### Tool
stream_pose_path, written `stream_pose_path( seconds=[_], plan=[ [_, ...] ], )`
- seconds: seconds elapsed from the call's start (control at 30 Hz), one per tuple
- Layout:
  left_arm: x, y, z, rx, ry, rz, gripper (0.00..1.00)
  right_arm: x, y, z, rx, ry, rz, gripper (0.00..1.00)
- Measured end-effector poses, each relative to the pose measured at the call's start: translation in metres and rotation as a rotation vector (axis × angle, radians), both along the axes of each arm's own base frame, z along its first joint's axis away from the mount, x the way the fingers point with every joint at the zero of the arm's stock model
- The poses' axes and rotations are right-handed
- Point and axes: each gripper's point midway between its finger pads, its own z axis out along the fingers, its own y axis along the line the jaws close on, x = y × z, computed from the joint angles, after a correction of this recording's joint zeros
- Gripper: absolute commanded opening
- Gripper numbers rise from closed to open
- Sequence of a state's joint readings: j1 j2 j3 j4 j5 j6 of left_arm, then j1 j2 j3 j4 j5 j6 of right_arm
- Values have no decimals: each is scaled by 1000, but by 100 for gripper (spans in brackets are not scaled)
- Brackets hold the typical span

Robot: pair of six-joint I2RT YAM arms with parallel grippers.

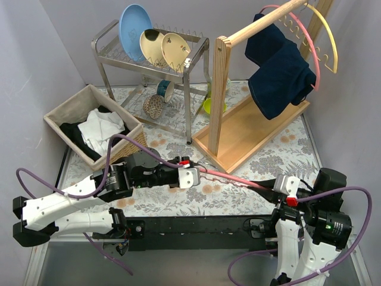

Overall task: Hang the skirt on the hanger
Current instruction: Pass the hanger from the right arm to the left, then pass the hanger from the left arm to the right

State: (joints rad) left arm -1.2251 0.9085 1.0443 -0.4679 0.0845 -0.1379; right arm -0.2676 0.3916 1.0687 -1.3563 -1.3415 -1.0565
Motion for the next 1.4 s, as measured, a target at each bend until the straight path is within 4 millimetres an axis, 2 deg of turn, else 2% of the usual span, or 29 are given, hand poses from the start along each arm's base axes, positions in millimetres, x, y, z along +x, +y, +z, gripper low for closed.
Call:
stream_pose_path(
  seconds=[0.07,0.1,0.23,0.27,0.3,0.37,0.4,0.53,0.63,0.8,0.93,1.0,1.07,1.17,1.27,1.4],
  plan=[
    [2,-4,-4,12,19,-2,12,1,0,-3,1,5,2,1],
    [2,-5,-7,19,31,-1,0,2,0,-4,1,7,4,1],
    [-5,-4,-20,56,96,-18,0,10,-4,-11,-11,31,-11,1],
    [-6,-4,-20,48,111,-16,0,12,-5,-11,-8,35,-9,5],
    [-7,-4,-19,36,133,-10,0,14,-5,-10,-4,44,-5,20],
    [-10,-2,-18,5,169,4,0,17,-5,-9,7,54,7,39],
    [-12,0,-17,-12,184,9,0,19,-5,-8,16,65,12,60],
    [-21,19,-33,-27,284,58,0,34,-8,-2,36,90,8,81],
    [-25,30,-33,-52,318,82,0,44,-11,1,44,118,-6,93],
    [-21,58,-21,-141,287,153,0,64,-21,21,34,110,-110,95],
    [-8,90,0,-244,227,266,0,78,-32,62,42,38,-236,95],
    [-2,103,3,-261,212,322,0,82,-35,84,55,-7,-276,95],
    [3,111,3,-256,208,370,0,81,-34,99,71,-34,-275,95],
    [11,123,3,-251,214,451,0,78,-30,101,87,-24,-246,95],
    [17,139,10,-289,228,536,0,74,-25,93,98,11,-198,95],
    [27,170,37,-426,256,674,0,71,-21,78,113,72,-141,95]
  ],
)
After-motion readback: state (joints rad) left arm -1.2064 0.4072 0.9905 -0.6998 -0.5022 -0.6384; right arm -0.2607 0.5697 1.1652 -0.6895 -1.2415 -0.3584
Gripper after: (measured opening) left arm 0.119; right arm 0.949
